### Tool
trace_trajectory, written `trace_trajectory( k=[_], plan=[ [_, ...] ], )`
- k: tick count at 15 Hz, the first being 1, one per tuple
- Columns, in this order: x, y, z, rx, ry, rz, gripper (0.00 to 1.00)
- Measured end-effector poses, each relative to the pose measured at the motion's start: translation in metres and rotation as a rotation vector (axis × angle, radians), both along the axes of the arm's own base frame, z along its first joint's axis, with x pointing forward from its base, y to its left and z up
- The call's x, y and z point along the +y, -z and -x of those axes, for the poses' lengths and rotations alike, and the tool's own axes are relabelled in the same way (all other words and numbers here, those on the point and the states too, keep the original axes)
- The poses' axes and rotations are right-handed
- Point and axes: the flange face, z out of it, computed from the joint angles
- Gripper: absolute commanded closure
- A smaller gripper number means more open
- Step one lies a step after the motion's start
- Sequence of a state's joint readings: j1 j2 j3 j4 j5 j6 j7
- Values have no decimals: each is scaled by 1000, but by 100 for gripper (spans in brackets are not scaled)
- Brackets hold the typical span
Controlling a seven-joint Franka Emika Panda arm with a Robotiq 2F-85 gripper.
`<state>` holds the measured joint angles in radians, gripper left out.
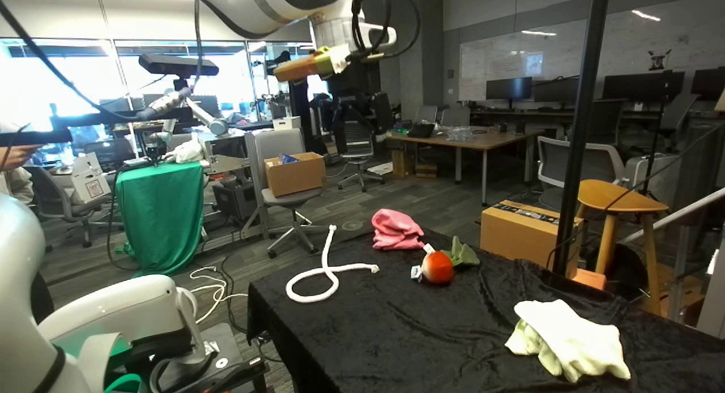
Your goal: Stack the items on the tablecloth together.
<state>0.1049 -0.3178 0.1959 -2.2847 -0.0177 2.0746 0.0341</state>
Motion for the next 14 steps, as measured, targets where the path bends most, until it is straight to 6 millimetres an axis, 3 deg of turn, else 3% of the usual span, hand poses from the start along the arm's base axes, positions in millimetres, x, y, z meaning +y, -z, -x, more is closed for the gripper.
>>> trace_trajectory(
  k=[3,8,14],
  plan=[
    [36,42,-26,18,-67,-12,0],
    [78,115,-56,134,-137,-25,0],
    [136,185,-60,256,-236,-46,0]
  ],
)
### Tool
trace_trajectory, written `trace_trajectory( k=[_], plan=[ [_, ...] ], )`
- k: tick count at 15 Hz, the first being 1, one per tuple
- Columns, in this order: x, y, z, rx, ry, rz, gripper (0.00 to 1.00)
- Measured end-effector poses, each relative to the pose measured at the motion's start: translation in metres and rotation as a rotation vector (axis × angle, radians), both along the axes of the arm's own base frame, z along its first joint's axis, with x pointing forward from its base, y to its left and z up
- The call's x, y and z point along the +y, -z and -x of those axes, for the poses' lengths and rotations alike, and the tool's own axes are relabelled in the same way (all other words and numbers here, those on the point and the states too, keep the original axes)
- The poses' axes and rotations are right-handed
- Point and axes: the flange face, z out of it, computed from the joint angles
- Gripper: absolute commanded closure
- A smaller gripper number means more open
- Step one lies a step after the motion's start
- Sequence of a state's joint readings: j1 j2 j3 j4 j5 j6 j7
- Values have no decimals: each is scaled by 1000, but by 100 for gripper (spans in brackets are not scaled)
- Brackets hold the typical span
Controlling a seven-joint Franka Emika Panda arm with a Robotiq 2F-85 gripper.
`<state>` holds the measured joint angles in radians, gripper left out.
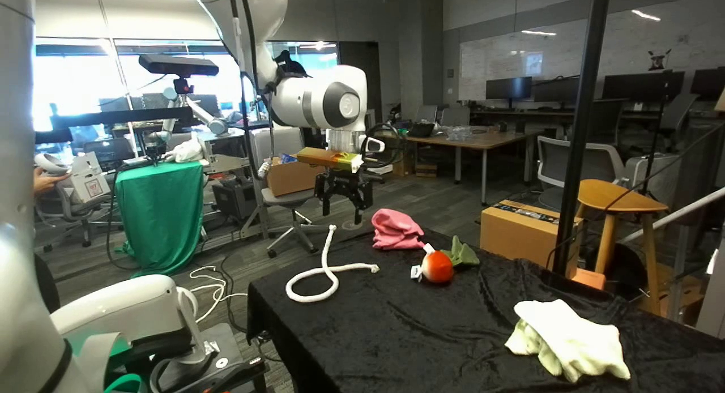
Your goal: Stack the items on the tablecloth together.
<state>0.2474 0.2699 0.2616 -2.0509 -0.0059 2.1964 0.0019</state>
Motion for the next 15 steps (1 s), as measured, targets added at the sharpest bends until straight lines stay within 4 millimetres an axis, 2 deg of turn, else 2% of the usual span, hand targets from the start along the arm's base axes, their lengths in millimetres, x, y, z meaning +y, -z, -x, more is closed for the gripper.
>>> trace_trajectory(
  k=[3,8,11,15],
  plan=[
    [36,19,8,44,-49,-34,0],
    [93,34,25,53,-119,-103,0],
    [121,50,28,-12,-125,-160,0],
    [145,84,34,-58,-107,-192,0]
  ],
)
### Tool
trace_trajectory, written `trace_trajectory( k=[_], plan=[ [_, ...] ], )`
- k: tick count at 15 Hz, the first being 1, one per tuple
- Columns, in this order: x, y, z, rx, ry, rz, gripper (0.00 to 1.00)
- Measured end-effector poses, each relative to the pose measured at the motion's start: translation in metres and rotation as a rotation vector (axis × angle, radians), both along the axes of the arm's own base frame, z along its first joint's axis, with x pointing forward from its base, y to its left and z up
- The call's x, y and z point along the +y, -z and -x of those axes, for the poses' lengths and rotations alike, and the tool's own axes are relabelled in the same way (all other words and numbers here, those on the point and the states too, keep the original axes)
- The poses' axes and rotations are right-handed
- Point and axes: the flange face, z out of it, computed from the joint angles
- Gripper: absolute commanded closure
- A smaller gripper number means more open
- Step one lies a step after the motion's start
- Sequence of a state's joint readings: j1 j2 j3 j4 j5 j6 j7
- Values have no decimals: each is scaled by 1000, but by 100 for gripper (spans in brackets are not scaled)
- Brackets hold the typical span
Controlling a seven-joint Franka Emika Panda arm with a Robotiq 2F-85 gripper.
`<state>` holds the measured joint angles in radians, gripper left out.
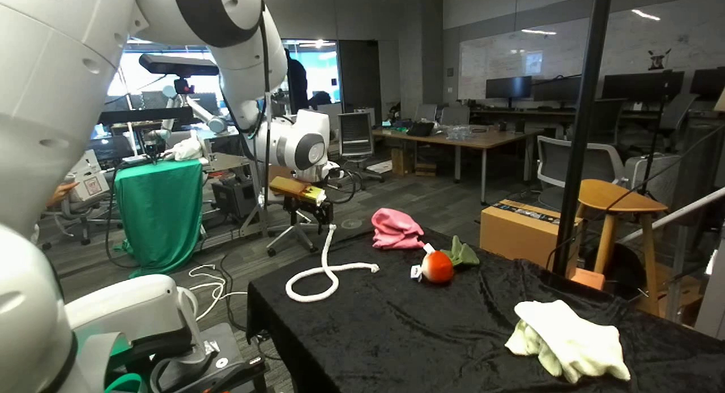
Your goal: Stack the items on the tablecloth together.
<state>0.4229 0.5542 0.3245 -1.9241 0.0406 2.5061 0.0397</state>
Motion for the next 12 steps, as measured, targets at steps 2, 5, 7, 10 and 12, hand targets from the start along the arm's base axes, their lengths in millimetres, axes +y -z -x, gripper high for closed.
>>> trace_trajectory(
  k=[2,5,7,10,12],
  plan=[
    [7,16,2,-13,3,6,0],
    [15,34,4,-44,4,28,0],
    [20,41,4,-70,5,42,0],
    [23,47,-2,-122,9,62,0],
    [24,48,-8,-155,15,75,0]
  ],
)
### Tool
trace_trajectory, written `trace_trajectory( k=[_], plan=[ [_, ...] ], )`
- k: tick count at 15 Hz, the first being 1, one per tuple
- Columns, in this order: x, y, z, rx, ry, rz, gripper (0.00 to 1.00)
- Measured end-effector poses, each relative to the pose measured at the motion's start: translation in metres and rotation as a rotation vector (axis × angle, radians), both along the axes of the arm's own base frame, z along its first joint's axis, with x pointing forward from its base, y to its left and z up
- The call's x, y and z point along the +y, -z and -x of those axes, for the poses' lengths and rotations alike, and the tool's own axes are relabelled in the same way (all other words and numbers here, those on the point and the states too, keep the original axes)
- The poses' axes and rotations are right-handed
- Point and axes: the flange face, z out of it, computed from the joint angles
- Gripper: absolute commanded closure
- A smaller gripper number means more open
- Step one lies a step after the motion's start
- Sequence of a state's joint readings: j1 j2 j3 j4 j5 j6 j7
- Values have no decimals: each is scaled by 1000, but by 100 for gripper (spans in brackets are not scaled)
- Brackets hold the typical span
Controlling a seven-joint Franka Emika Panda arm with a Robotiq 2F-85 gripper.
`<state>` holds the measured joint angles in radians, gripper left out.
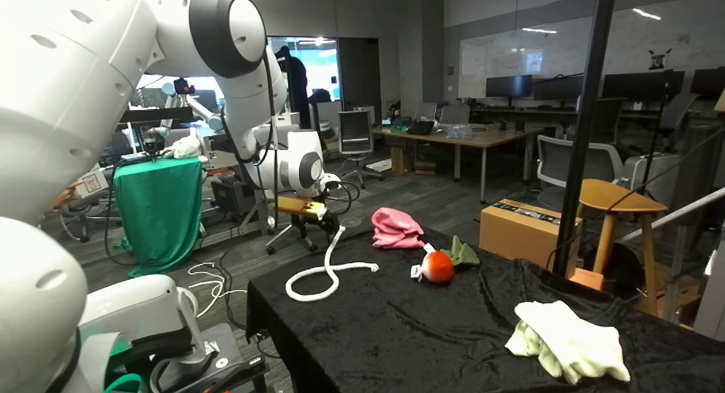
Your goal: Stack the items on the tablecloth together.
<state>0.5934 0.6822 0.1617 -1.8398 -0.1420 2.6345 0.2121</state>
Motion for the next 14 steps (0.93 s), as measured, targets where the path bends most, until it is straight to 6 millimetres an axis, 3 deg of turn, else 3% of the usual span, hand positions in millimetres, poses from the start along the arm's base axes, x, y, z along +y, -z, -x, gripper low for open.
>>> trace_trajectory(
  k=[6,14],
  plan=[
    [-3,-10,-17,-80,15,46,0],
    [-15,-14,-22,-91,27,163,0]
  ],
)
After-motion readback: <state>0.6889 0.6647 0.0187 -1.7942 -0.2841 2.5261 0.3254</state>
